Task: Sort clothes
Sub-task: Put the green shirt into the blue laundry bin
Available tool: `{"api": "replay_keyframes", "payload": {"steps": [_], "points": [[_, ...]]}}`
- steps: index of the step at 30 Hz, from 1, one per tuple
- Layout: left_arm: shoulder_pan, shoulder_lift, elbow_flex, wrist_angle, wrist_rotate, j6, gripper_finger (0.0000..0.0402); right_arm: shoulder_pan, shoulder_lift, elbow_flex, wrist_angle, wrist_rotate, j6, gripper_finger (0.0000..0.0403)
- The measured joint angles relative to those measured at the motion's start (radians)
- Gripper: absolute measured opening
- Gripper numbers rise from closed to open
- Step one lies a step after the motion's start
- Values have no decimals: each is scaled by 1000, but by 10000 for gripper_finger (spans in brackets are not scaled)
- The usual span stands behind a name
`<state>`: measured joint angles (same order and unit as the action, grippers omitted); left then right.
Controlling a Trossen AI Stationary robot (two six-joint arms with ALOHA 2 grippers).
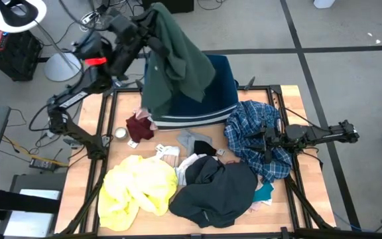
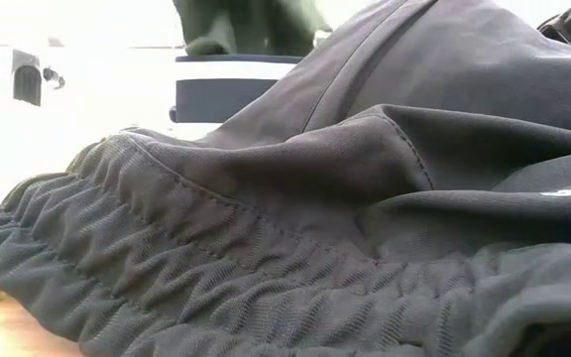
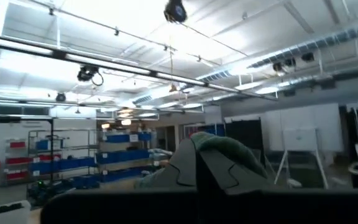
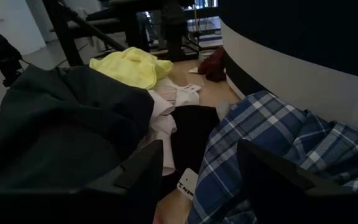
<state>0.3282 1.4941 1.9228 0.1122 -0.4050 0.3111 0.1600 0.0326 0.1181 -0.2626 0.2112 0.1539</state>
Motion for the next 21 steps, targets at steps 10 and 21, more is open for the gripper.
{"api": "replay_keyframes", "payload": {"steps": [10,21], "points": [[36,45,-10,-545,36,55,0,0,0,0,0,0,0,208],[94,163,-16,-1007,154,-215,27,0,0,0,6,0,0,208]]}}
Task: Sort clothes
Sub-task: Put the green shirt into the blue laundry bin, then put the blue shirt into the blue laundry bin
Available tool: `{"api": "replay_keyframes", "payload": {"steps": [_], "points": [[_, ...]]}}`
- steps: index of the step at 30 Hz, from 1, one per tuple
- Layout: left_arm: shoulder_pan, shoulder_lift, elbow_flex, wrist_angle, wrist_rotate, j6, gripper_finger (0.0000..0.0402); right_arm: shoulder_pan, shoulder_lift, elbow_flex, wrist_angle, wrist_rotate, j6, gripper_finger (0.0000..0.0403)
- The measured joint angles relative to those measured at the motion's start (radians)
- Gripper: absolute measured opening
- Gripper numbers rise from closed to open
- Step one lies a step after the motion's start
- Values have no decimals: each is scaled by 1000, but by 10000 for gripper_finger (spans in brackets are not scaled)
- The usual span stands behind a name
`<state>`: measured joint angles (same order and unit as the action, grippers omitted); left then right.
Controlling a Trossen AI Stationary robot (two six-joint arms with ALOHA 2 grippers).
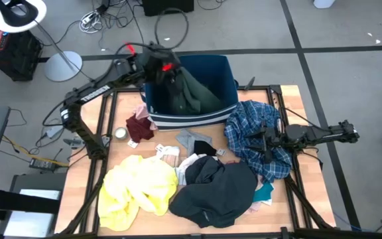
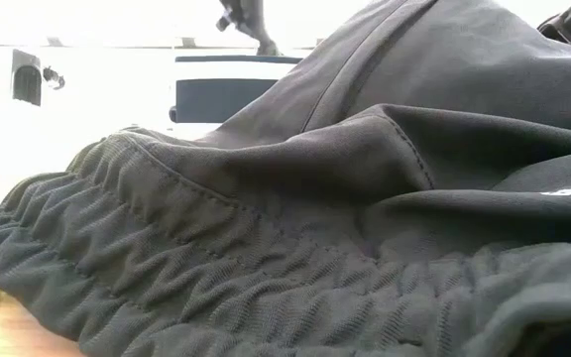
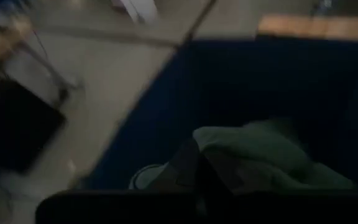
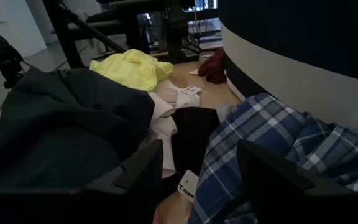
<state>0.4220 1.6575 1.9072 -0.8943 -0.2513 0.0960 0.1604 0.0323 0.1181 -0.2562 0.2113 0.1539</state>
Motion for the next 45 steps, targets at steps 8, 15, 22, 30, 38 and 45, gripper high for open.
{"api": "replay_keyframes", "payload": {"steps": [8,15,22,30,38,45], "points": [[-1,99,0,-190,161,-127,125,0,0,0,9,0,0,208],[-26,104,0,-171,181,-161,171,0,0,0,22,0,0,208],[-154,-7,-2,-121,59,-98,166,0,0,0,31,0,0,208],[-304,-273,-310,75,5,-140,163,0,0,0,35,0,0,208],[-445,-582,-790,403,-8,-226,163,0,0,0,38,0,0,208],[-532,-745,-1027,479,-38,-325,163,0,0,0,39,0,0,208]]}}
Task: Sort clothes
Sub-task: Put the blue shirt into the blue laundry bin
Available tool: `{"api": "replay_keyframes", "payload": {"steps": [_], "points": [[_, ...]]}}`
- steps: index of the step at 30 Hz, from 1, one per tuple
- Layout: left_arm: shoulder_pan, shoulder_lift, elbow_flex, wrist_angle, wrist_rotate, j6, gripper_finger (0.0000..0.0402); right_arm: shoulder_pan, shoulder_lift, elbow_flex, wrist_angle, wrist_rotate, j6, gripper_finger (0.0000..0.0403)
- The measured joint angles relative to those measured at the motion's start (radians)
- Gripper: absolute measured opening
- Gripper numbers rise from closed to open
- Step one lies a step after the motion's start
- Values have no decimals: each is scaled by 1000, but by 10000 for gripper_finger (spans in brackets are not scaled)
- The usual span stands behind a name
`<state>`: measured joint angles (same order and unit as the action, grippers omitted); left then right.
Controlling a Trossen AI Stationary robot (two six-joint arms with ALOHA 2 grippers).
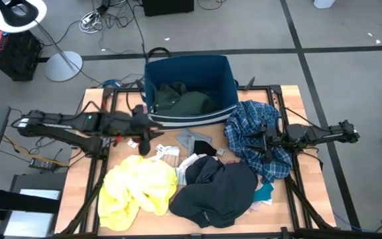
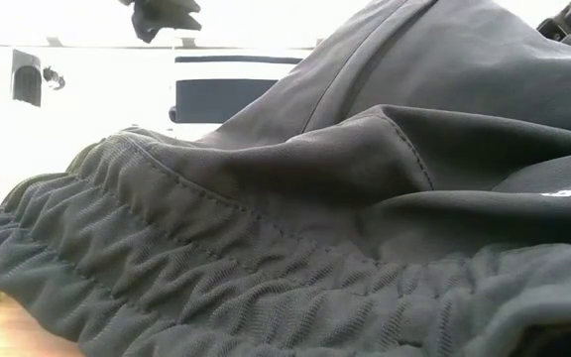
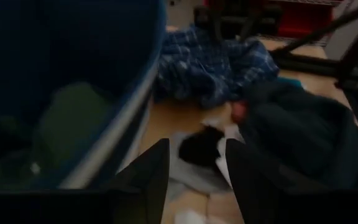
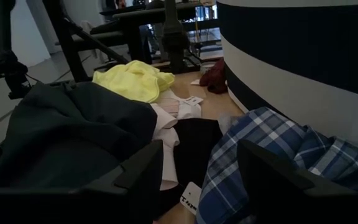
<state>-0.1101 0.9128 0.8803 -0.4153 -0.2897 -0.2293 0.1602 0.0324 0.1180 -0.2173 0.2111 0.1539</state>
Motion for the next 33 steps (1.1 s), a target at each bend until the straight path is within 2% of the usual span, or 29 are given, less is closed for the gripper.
{"api": "replay_keyframes", "payload": {"steps": [8,14,17,23,30,33], "points": [[-69,-81,-190,48,-33,-45,163,0,0,0,45,2,2,208],[-70,-85,-284,174,-32,-64,163,-3,0,0,167,25,129,208],[-70,-84,-316,196,-32,-68,163,-4,7,28,152,27,134,208],[-70,-84,-348,242,-31,-78,163,-4,123,192,-73,39,137,206],[-70,-84,-348,238,-31,-90,163,-4,404,486,-433,87,202,189],[-69,-84,-348,239,-31,-90,163,-4,529,619,-626,138,254,183]]}}
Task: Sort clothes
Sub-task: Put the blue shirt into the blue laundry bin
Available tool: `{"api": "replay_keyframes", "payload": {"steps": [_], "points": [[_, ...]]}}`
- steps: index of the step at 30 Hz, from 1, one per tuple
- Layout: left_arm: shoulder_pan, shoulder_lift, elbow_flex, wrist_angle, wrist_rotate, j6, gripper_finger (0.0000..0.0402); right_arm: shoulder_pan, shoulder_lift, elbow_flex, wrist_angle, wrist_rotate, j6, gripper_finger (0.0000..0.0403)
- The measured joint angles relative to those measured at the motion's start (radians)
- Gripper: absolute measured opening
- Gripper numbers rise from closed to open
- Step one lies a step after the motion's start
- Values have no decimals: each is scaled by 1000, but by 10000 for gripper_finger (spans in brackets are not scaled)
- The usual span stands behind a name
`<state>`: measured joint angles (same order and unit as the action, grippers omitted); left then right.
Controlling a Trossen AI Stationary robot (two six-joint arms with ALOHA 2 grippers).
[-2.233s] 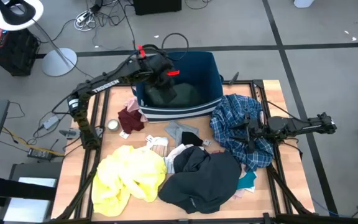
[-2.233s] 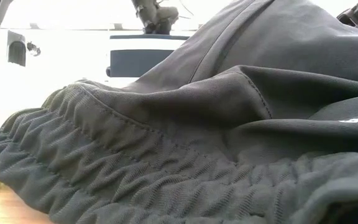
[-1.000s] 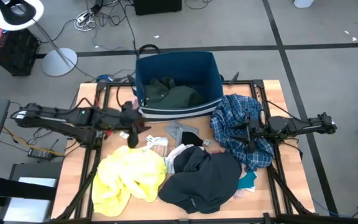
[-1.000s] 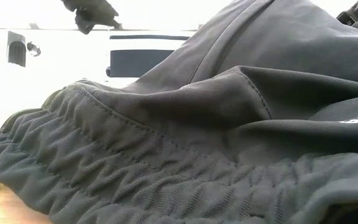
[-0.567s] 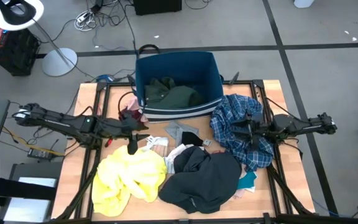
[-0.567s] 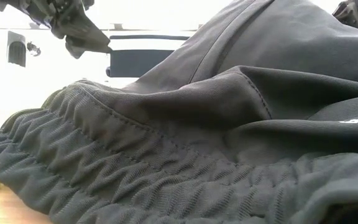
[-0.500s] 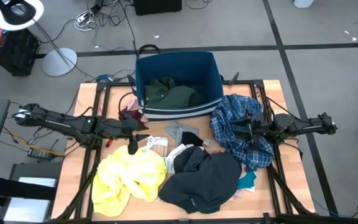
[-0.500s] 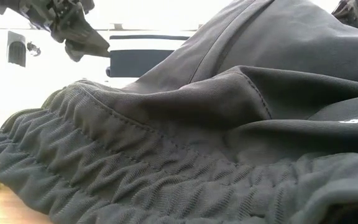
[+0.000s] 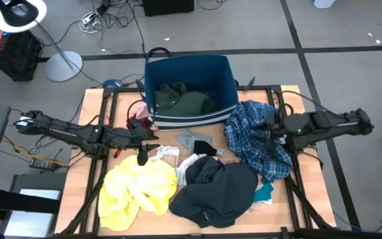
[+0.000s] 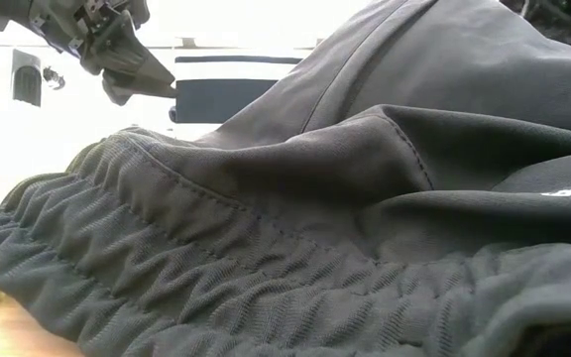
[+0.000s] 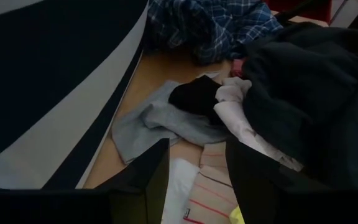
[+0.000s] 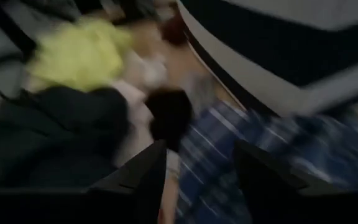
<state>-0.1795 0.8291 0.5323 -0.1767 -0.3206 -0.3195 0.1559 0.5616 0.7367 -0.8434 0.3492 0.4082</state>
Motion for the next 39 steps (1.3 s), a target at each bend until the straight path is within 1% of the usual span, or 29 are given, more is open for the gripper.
{"api": "replay_keyframes", "payload": {"steps": [4,7,13,16,20,24,30,33,34,36,38,39], "points": [[1,0,0,1,-4,0,163,-20,151,146,-253,24,135,176],[1,0,0,0,-6,0,163,-50,247,195,-373,25,215,173],[1,0,0,1,-7,-1,163,-149,383,198,-458,24,313,168],[1,0,0,14,-8,-6,163,-201,434,197,-454,19,315,168],[1,2,0,36,-8,-7,163,-254,499,180,-423,9,304,174],[1,2,0,32,-8,-7,163,-300,560,113,-339,-67,298,185],[1,2,1,30,-8,-7,163,-333,622,-32,-107,-169,257,205],[1,2,1,30,-8,-7,163,-343,647,-103,18,-196,266,204],[1,2,1,30,-8,-7,163,-345,656,-123,46,-197,279,197],[1,2,1,29,-8,-7,163,-349,673,-153,82,-196,291,169],[1,2,1,29,-8,-5,163,-349,678,-166,88,-196,287,117],[1,2,2,29,-8,-3,163,-349,677,-167,87,-195,279,83]]}}
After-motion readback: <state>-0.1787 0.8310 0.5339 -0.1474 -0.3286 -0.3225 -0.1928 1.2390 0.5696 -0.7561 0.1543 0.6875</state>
